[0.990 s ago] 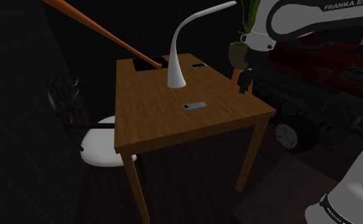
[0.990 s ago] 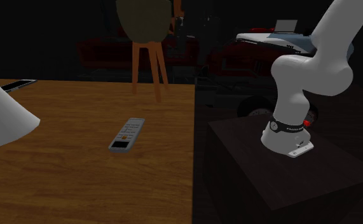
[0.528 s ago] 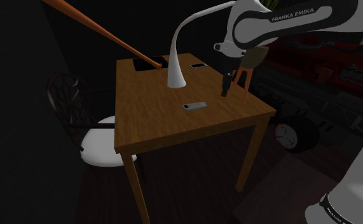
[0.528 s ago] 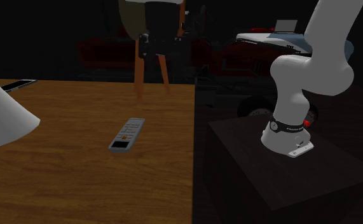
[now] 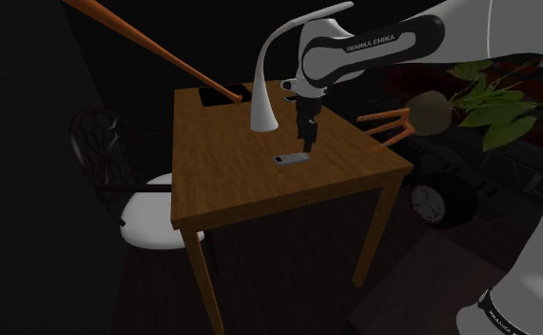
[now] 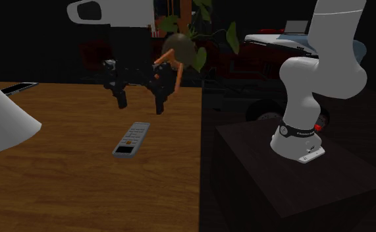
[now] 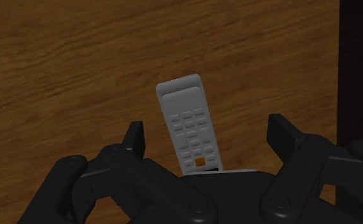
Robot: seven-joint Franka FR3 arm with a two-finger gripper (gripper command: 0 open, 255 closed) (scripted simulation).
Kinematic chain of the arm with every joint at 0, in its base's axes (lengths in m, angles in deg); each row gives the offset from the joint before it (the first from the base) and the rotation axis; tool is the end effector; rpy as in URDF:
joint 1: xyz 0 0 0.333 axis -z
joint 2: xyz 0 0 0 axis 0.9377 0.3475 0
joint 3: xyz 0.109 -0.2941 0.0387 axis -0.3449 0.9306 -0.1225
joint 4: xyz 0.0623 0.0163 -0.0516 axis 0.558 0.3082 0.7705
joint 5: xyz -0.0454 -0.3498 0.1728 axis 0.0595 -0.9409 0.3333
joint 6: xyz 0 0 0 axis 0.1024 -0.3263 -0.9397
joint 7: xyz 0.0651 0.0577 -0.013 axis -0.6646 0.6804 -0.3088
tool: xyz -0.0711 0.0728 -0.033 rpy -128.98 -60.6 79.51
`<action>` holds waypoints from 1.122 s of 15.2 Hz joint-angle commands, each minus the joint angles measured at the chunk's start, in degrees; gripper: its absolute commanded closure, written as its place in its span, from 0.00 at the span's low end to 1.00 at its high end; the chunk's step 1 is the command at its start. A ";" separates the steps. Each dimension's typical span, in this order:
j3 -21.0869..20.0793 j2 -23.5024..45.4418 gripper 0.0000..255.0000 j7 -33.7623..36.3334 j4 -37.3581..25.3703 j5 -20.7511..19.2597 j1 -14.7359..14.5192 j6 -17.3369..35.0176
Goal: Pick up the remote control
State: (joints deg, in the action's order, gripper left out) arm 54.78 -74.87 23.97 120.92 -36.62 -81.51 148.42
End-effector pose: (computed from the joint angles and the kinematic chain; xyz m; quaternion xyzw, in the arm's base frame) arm 0.6003 0.0902 0.4855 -0.8733 -0.4865 -0.0193 0.0160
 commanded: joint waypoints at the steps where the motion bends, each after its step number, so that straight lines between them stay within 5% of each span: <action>1: -0.98 4.47 0.00 -3.88 -4.29 0.14 -0.57 -0.35; 12: -1.58 7.55 0.00 -5.86 -1.99 0.26 -0.79 4.77; 13: -1.58 7.56 1.00 -5.86 -1.98 0.26 -0.80 4.79; 17: -1.63 7.50 1.00 -5.70 -1.79 0.25 -0.90 4.93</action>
State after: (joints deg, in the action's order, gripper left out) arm 53.32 -67.53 18.20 118.66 -36.44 -82.25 153.45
